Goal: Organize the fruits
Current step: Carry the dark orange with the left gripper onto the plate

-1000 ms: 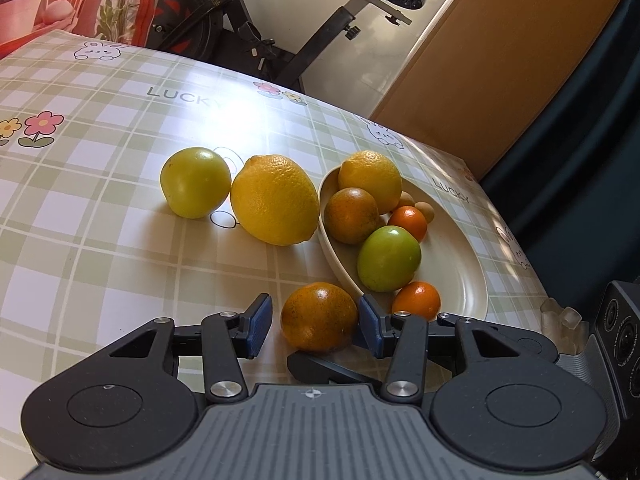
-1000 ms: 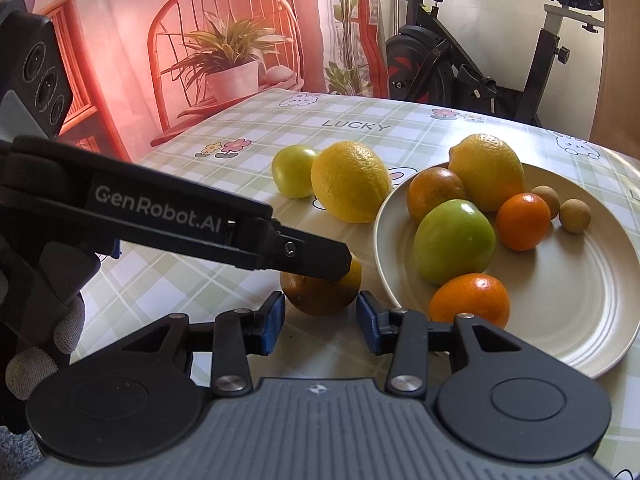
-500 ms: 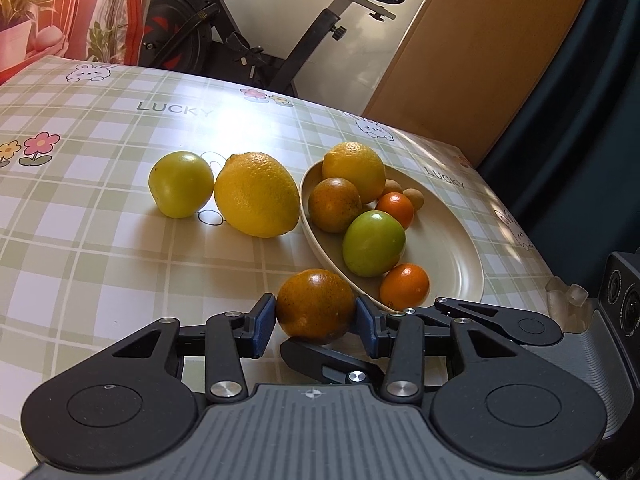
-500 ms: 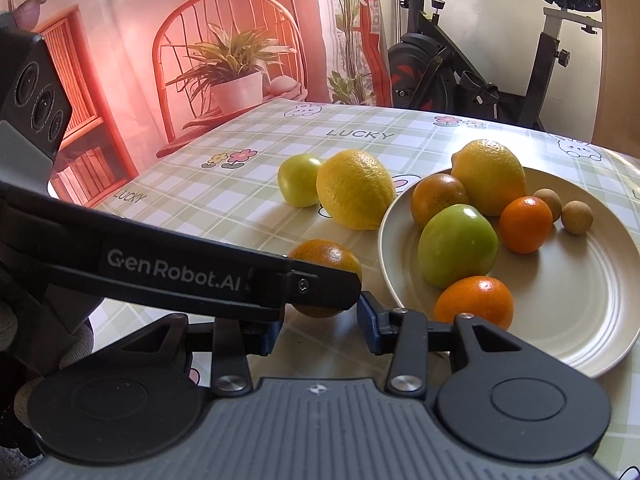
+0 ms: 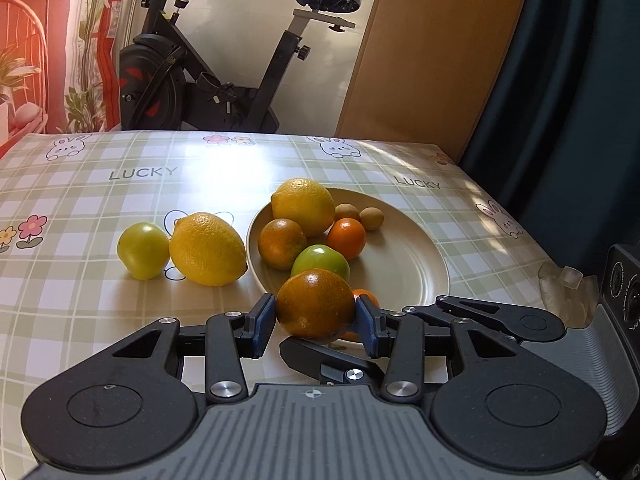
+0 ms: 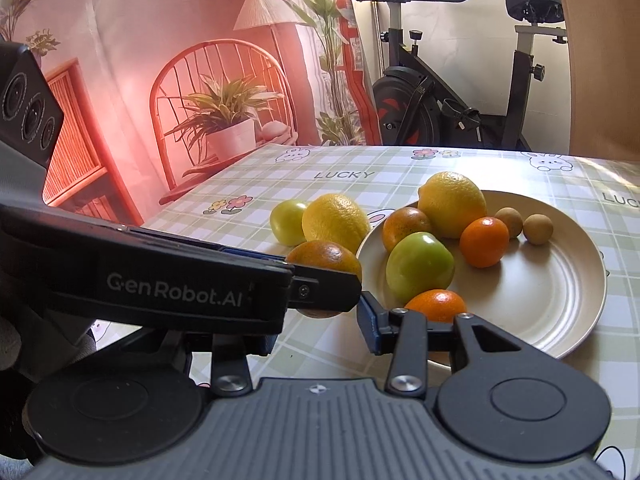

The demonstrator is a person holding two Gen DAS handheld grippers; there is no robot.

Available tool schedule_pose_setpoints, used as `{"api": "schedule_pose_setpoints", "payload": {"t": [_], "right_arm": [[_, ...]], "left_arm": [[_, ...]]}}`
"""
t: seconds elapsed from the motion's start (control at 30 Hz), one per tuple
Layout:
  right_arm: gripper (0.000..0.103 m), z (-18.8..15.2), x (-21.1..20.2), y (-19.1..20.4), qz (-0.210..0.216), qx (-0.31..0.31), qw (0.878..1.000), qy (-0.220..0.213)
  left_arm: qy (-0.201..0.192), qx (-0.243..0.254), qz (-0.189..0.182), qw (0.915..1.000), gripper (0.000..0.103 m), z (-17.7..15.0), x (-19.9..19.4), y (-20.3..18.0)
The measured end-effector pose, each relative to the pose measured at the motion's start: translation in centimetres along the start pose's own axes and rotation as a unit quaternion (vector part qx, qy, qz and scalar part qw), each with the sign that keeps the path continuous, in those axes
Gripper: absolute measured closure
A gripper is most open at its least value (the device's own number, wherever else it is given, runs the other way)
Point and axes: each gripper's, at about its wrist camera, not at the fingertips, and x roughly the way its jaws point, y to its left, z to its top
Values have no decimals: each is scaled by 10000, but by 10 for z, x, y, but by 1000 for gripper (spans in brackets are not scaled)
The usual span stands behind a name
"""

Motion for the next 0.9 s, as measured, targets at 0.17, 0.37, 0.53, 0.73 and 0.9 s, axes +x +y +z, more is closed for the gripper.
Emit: {"api": "schedule_pose_setpoints", "payload": {"t": [0.17, 0.37, 0.53, 0.73, 0.9], "right_arm": [[59, 5, -16, -14, -57, 112, 9996, -266], [59, 11, -28, -38, -424, 242, 9983, -309], [59, 13, -32, -66, -692, 280, 9968, -296], [59, 12, -26, -94, -917, 377, 9948, -215], [59, 10, -20, -112, -958, 480, 9940, -219]], "left_arm": [[28, 347, -79, 9994, 57, 14, 8, -24], [194, 511, -303, 9980, 57, 27, 37, -47], [476, 353, -535, 9968, 57, 34, 66, -55], [670, 325, -620, 9953, 57, 41, 97, -62], [773, 137, -624, 9950, 57, 46, 118, -61]]}}
